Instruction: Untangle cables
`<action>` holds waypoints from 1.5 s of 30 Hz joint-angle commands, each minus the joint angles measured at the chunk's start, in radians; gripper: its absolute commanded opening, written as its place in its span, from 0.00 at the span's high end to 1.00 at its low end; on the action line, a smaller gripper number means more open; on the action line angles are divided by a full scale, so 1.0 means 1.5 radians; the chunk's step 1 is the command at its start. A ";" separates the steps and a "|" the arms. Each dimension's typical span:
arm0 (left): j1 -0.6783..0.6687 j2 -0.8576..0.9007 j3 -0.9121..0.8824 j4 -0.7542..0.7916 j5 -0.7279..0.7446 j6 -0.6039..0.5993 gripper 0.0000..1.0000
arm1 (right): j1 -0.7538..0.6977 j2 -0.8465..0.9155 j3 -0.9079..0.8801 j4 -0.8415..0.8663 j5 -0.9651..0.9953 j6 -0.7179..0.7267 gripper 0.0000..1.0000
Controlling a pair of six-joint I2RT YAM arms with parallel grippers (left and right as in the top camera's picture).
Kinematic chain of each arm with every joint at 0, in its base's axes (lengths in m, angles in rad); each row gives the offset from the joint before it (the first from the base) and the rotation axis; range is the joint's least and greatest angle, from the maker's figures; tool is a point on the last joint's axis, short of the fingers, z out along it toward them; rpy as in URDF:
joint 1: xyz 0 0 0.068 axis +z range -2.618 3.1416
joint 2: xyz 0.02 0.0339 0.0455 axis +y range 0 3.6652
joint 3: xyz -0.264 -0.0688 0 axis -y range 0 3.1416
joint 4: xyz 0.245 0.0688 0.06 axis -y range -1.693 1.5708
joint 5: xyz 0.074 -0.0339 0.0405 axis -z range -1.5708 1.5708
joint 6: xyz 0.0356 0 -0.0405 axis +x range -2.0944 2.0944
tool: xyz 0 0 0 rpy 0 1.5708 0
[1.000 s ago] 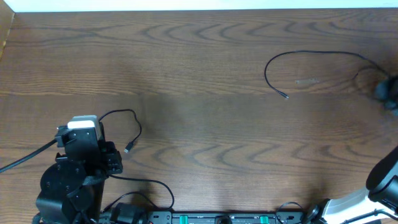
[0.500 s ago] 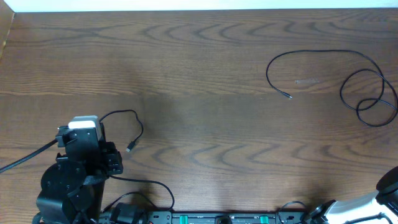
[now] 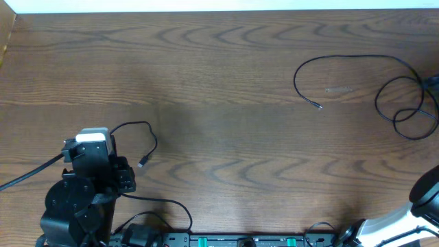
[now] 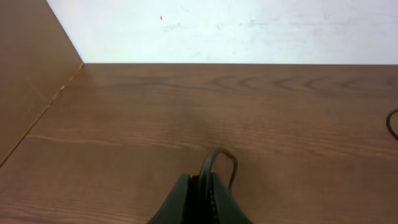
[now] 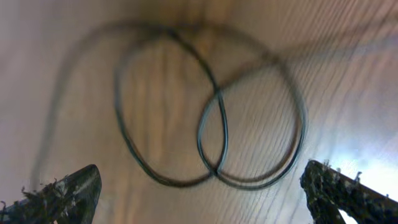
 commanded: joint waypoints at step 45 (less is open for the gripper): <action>0.003 -0.002 -0.001 -0.012 -0.001 -0.011 0.93 | 0.025 0.004 -0.347 0.381 0.060 0.024 0.99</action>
